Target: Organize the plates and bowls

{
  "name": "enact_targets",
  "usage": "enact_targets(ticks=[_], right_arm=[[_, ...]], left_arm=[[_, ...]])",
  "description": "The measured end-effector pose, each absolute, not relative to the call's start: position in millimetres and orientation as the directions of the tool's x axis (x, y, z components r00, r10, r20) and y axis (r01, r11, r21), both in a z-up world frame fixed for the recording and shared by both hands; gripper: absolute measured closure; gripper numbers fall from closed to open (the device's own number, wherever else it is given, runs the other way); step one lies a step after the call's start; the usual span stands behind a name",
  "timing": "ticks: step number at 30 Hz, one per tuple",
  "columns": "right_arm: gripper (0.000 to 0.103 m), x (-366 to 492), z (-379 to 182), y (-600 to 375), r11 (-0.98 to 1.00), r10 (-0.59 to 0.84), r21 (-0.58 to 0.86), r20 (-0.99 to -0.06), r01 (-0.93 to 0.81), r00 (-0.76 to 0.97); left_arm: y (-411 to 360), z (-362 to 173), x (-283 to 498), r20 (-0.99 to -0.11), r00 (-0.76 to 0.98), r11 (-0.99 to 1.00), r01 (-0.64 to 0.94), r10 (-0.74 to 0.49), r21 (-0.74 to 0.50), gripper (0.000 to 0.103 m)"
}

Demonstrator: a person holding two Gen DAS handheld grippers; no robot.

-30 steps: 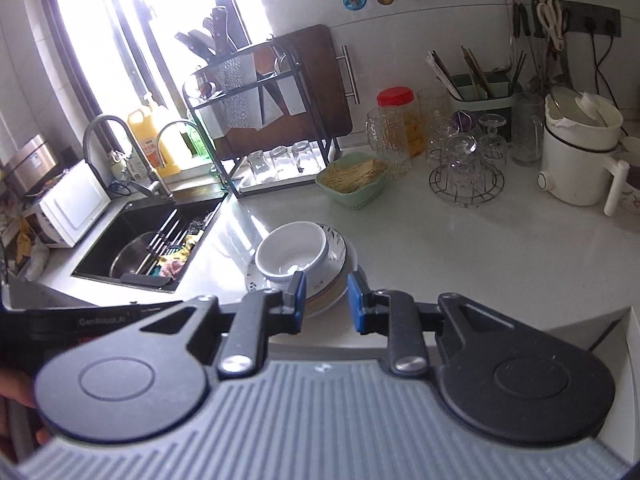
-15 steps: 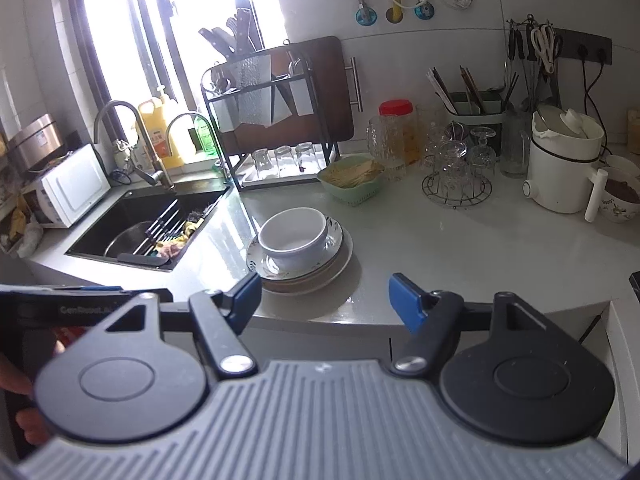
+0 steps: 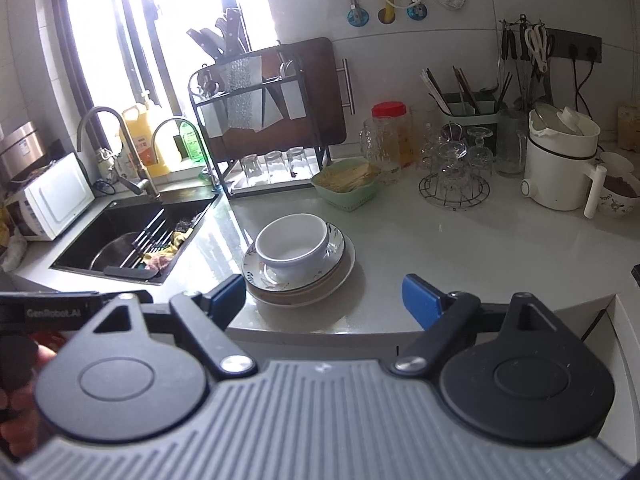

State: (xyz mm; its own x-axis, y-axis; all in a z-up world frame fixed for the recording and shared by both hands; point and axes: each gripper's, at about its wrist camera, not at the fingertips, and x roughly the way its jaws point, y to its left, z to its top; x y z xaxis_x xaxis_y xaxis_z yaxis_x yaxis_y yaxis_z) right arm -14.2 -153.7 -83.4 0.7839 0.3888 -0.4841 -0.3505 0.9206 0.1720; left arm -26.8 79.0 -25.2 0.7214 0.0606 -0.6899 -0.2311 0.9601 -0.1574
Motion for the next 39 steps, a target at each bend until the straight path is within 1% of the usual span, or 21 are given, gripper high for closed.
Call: enact_targets(ticks=[4,10,19,24,30,39], right_arm=[[0.017,-16,-86,-151,0.93,0.367,0.176,-0.493,-0.323,0.789],[0.017,-22,-91,-145,0.925,0.378,0.166,-0.501,-0.342,0.779],[0.017,-16,-94,-142,0.929,0.366,0.154,-0.503,-0.336,0.783],[0.017,-16,-99,-142,0.932,0.362,0.169,-0.509,-0.322,0.781],[0.017,-20,-100,-142,0.936,0.351,0.152,-0.51,-0.319,0.786],[0.017,-25,-100,-143,0.934,0.353,0.144,-0.511,-0.326,0.784]], left_arm=[[76,-19,-29,-0.681,0.73,0.967,-0.206,0.048,-0.153,0.009],[77,-19,-33,-0.666,0.745,0.967,-0.198,0.041,-0.162,0.008],[75,-27,-36,-0.665,0.745,0.962,-0.213,0.046,-0.173,0.008],[76,-27,-37,-0.667,0.742,0.963,-0.223,0.068,-0.149,0.008],[71,-31,-36,-0.674,0.737,0.965,-0.205,0.044,-0.161,0.008],[68,-33,-42,-0.67,0.742,0.964,-0.207,0.044,-0.167,0.008]])
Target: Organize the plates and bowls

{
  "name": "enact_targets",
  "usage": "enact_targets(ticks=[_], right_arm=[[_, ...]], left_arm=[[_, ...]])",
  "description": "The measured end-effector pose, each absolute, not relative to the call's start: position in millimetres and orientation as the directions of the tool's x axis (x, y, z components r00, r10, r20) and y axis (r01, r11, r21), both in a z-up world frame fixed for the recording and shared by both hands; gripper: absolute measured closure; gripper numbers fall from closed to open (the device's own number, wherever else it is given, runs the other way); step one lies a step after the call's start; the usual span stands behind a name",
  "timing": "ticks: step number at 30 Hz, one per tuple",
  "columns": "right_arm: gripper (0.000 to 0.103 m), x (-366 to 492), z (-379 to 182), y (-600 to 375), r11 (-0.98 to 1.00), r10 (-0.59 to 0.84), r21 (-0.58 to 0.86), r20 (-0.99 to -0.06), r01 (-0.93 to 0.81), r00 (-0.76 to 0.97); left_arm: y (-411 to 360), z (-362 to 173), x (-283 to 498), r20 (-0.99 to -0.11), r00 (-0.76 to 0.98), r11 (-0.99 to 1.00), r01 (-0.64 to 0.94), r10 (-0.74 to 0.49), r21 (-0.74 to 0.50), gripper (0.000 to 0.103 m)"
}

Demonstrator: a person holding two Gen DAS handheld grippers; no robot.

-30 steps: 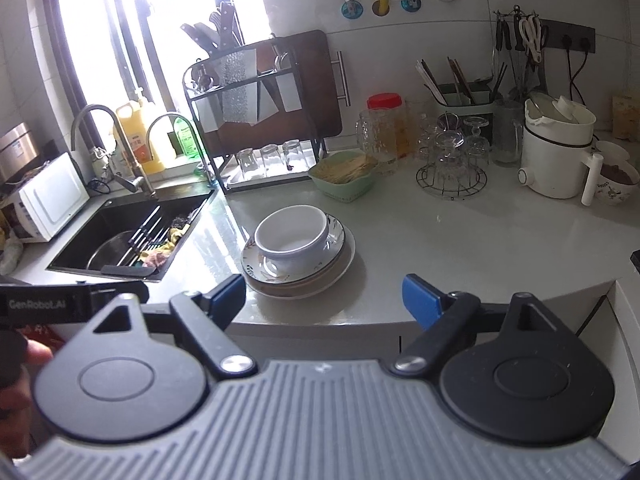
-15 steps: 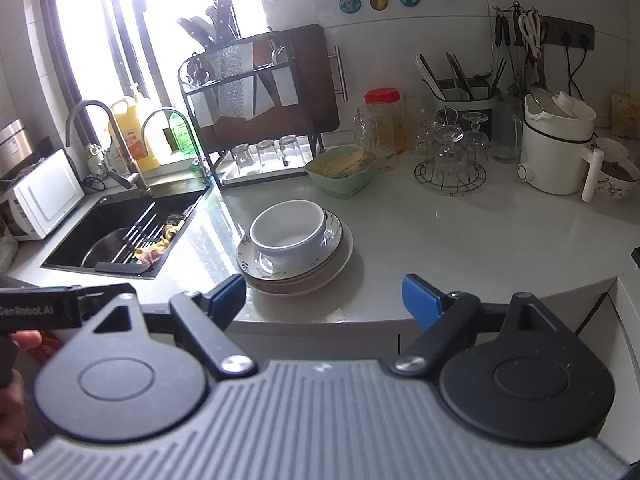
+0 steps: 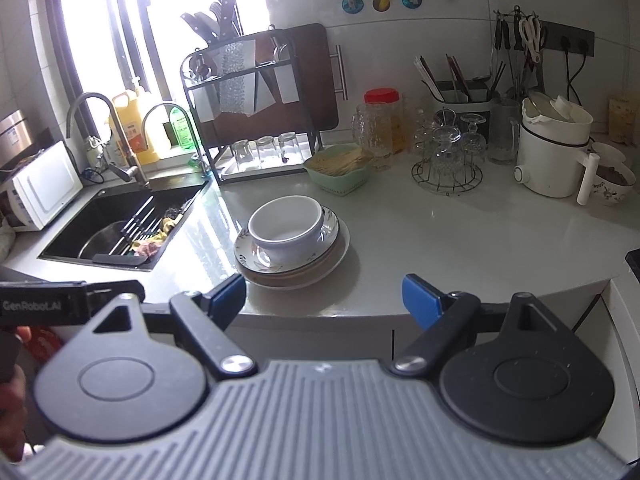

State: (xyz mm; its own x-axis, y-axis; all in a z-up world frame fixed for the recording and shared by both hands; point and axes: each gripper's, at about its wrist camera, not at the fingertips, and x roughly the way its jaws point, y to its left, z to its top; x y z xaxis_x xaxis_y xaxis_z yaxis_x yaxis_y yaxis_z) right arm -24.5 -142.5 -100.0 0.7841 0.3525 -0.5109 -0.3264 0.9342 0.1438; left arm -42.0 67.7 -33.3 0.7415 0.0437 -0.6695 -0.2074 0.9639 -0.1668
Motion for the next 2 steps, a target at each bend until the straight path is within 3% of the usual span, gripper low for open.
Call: enact_targets(ticks=[2], right_arm=[[0.017,-24.5,-100.1,-142.4,0.934,0.353,0.146,-0.511,-0.326,0.783]], left_arm=[[67.5,-32.8,-42.0,-0.669,0.742,0.964,-0.208,0.047,-0.163,0.008]])
